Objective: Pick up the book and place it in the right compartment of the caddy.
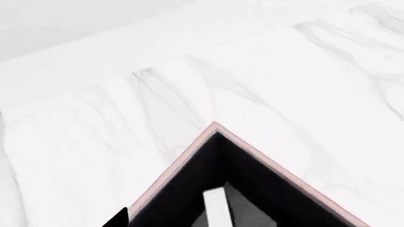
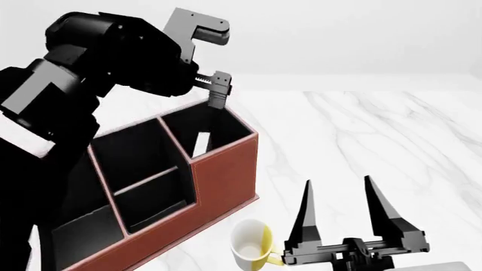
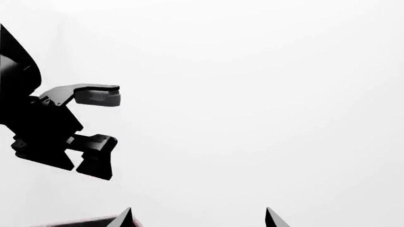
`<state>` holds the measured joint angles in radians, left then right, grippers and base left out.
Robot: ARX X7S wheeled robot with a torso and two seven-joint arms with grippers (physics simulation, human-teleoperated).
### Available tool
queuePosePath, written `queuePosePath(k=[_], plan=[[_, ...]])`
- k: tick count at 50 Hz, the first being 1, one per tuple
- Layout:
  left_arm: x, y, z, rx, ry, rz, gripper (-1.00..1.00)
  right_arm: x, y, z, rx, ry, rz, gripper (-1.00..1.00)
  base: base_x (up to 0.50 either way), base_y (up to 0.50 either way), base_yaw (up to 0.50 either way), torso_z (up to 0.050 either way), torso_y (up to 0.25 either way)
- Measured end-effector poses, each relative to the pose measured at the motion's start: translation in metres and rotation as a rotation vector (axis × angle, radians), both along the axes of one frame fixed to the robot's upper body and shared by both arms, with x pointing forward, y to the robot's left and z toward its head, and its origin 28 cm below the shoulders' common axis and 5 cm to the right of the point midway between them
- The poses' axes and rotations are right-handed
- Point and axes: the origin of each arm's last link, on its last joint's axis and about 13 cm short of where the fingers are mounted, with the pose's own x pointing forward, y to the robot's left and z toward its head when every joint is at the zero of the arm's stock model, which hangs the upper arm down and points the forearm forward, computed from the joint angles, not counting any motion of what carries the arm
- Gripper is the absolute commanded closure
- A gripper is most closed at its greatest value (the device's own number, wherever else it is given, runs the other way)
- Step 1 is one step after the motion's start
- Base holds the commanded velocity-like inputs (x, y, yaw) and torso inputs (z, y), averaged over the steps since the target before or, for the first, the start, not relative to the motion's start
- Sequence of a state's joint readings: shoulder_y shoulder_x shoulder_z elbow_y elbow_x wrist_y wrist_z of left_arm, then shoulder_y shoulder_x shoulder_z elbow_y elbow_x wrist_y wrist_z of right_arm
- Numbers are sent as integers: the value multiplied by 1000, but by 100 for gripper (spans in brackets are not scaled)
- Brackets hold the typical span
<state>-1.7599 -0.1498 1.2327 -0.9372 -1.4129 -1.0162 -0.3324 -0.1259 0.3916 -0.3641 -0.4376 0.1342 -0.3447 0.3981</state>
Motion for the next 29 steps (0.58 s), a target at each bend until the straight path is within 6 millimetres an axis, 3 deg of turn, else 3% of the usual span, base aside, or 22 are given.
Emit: queuePosePath(k=[15,29], plan=[[-37,4,60,1,-168,-65,-100,-1,1,-1,-10,5,7,-100,0,0,0,0,0],[-75,26,80,-70,-298,-99,-100,-2,2,-2,-13,5,10,-100,0,0,0,0,0]])
